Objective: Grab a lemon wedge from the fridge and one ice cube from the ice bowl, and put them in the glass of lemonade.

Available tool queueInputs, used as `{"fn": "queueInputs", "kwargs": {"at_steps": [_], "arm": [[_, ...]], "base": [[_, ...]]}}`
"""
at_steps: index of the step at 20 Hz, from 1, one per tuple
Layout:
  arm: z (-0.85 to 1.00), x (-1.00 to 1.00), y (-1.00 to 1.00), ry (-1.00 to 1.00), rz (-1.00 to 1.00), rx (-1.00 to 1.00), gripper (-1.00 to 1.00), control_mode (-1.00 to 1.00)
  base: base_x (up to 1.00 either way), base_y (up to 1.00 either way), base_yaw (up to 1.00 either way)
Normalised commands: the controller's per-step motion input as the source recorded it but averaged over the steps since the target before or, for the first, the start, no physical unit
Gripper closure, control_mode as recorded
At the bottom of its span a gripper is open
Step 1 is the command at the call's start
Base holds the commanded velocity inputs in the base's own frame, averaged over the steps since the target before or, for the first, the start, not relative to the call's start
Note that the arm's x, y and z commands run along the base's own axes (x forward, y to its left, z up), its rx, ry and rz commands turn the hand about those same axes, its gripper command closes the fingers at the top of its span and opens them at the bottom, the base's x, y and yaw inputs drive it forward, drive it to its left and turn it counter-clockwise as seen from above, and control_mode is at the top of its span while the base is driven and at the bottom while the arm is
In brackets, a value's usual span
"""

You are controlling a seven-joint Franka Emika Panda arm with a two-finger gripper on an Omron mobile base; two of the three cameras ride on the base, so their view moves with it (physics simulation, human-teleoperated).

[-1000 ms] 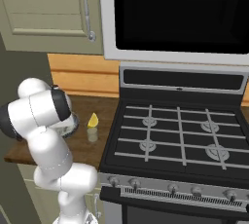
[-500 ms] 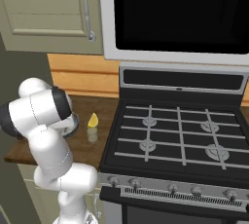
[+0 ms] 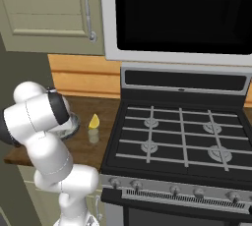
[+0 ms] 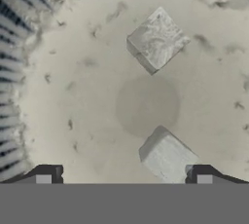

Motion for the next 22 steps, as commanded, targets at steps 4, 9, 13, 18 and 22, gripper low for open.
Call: {"fn": "queueInputs", "kwargs": {"at_steps": [4,9,13,18,22], "arm": [[0.0,0.02,0.0,0.0,0.0,0.0,-1.0,-1.0],[0.01,0.03,-0.07,0.0,0.0,0.0,-1.0,-1.0],[0.0,0.04,0.0,0.0,0.0,0.0,-1.0,-1.0],[0.0,0.16,0.0,0.0,0.0,0.0,-1.0,-1.0],[-0.04,0.0,0.0,0.0,0.0,0.0,-1.0,-1.0]], "base": [[0.0,0.0,0.0],[0.0,0.0,0.0],[0.0,0.0,0.0],[0.0,0.0,0.0],[0.0,0.0,0.0]]}}
